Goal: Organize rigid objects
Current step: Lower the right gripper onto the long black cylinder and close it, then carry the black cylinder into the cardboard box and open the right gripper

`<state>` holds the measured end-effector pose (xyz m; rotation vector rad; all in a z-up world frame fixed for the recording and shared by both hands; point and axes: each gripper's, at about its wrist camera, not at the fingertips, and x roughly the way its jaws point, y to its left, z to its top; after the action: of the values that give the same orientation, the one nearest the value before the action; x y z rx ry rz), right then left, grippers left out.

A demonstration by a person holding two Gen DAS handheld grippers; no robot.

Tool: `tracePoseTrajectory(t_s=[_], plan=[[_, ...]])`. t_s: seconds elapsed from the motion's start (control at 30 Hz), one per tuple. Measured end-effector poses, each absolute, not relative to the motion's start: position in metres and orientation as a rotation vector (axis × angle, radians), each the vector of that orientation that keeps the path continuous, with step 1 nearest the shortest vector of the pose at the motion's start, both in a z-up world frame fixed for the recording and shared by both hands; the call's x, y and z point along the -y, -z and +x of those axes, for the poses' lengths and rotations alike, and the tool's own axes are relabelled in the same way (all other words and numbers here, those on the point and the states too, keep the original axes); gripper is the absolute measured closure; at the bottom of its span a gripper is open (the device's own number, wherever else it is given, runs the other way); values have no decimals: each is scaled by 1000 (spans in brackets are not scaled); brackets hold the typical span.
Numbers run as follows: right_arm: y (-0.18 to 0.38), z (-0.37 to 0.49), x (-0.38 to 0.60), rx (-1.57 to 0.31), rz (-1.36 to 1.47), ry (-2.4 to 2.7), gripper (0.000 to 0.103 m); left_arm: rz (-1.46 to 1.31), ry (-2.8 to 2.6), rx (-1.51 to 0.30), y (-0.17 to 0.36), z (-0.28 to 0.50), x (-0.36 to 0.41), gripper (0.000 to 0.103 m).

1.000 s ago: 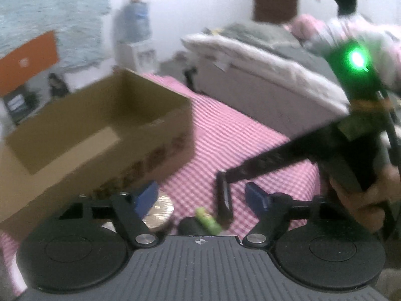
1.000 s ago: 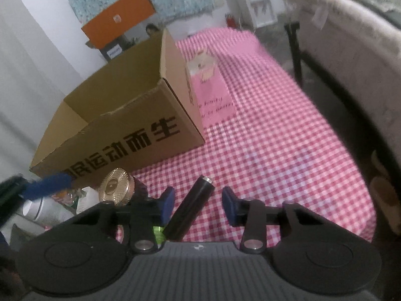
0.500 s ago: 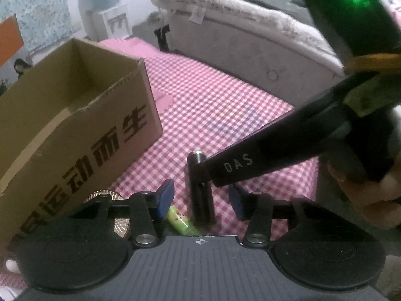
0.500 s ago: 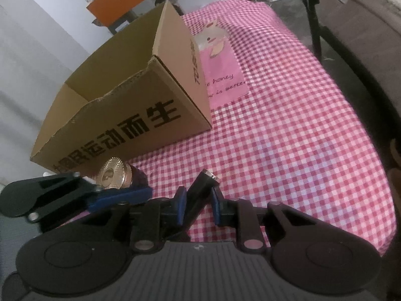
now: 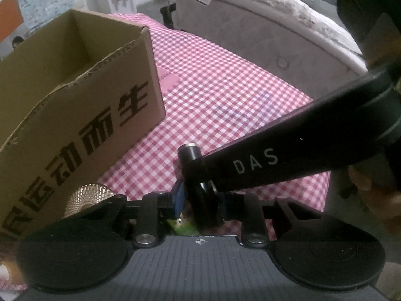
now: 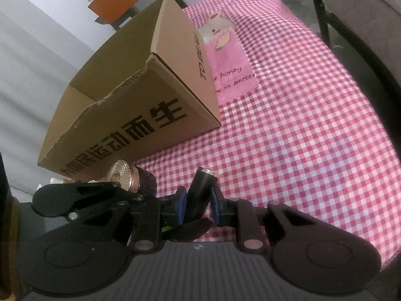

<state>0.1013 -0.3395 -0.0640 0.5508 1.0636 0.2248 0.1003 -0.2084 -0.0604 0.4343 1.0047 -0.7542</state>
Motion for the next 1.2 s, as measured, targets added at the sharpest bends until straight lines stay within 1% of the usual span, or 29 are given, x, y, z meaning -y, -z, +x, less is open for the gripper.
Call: tracePoseTrajectory(t_s=[0.1, 0.2, 0.4, 0.53, 0.67, 0.9, 1.2], plan=[[65, 100, 341, -1048, 570, -223, 82, 403, 754, -992, 57, 100, 203, 78], [58, 92, 343, -1022, 580, -229, 87, 410, 751, -936, 48, 94, 199, 81], [34, 76, 335, -961, 552, -233, 89, 370, 768, -875, 33, 83, 189, 82], [31, 70, 340, -952, 564, -167, 88, 350, 765, -894, 36, 83, 184, 82], [33, 62, 355, -963, 649, -123, 86, 341, 773, -931, 40, 84, 180, 80], [56, 65, 364, -1056, 755, -123, 86, 294, 802, -1012, 47, 96, 179, 81], [67, 73, 370, -1107, 747, -125, 83, 233, 847, -1087, 48, 104, 179, 81]])
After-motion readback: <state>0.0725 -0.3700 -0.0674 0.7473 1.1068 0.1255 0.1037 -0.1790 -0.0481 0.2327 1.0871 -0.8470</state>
